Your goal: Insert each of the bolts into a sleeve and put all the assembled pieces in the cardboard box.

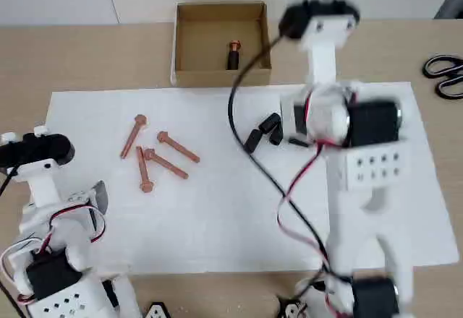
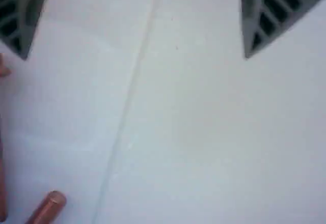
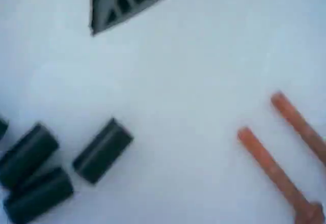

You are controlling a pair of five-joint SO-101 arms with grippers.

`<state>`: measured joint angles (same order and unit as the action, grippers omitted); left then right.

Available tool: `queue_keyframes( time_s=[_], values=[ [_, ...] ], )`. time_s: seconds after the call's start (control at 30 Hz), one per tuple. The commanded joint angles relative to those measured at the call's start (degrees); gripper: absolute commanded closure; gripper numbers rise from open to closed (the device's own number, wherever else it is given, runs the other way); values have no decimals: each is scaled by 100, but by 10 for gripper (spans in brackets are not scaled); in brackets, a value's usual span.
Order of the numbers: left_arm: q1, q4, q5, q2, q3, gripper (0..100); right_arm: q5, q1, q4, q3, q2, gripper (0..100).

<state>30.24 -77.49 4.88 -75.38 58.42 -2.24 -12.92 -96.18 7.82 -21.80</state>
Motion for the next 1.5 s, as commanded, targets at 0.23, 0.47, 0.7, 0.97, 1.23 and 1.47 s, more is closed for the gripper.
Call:
queue_keyframes(
  time_s=[0.23,0.47,0.7,0.97,1.23,1.47],
  values=[
    [-18,-9,26,-44,13,745,870,514,2404,-3095,-1464,822],
    [-18,-9,26,-44,13,746,2066,629,2747,-2699,286,820],
    [-9,-9,26,-44,13,746,3165,804,1631,-712,2369,821],
    [-9,-9,26,-44,13,746,4378,813,277,1908,4022,822],
    [-9,-9,26,-44,13,746,5037,813,224,2620,5086,820],
    [-9,-9,26,-44,22,746,5178,804,268,2646,5763,820]
  ],
)
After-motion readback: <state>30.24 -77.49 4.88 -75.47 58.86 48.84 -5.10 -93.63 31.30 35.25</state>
